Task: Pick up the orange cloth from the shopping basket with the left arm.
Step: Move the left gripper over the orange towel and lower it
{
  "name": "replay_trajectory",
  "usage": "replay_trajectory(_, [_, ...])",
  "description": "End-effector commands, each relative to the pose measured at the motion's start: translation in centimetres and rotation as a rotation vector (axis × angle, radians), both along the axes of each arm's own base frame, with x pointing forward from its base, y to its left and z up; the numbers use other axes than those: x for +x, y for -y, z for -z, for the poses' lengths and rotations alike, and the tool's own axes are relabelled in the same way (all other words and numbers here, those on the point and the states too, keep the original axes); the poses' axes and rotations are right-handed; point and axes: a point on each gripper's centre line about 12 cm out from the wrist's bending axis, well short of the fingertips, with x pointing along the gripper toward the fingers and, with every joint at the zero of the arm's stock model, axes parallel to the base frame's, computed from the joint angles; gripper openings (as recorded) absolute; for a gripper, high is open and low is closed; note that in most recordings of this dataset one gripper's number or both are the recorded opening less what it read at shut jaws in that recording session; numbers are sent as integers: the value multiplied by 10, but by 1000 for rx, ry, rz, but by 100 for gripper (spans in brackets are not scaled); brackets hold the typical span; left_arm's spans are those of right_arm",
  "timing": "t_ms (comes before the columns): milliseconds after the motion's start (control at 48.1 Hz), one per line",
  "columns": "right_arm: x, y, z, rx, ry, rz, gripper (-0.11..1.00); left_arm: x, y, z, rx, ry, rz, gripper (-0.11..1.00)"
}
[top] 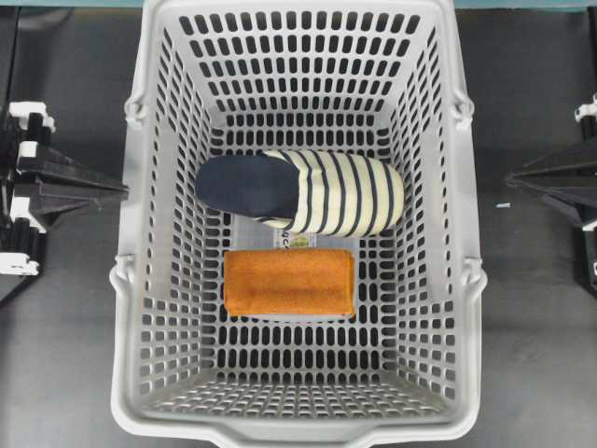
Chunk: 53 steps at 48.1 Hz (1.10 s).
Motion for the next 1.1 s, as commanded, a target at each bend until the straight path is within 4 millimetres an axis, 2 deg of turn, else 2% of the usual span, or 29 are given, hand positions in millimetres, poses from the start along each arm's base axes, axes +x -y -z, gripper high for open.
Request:
replay_trajectory(0, [3, 0, -7, 12, 20, -2, 0, 4, 0, -18, 23, 11, 3, 6])
replay_trajectory(83, [2, 0, -8, 35, 29, 1, 0, 8, 0, -30, 14, -20, -1, 0])
replay_trajectory(291, [3, 1, -6, 64, 17, 3, 0, 29, -1, -63, 16, -181, -7, 0])
replay_trajectory(437, [4, 1, -6, 64, -8, 3, 0, 53, 2, -76, 20, -297, 0, 0])
replay_trajectory(624, [6, -1, -2, 67, -91, -6, 2, 96, 5, -83, 27, -430, 6, 0])
replay_trajectory(686, [6, -2, -2, 67, -102, -10, 12, 110, 6, -82, 26, -480, 8, 0])
replay_trajectory(853, [6, -4, -4, 68, -96, -20, 61, 144, 7, -66, 29, -660, 6, 0])
replay_trajectory(915, [6, -5, -4, 68, -96, -24, 73, 155, 7, -62, 30, -725, 2, 0])
replay_trajectory(957, [5, -6, -5, 67, -93, -29, 77, 162, 7, -59, 30, -769, 2, 0])
replay_trajectory(1082, [4, -6, -7, 68, -79, -29, 75, 180, 5, -46, 39, -895, -5, 1])
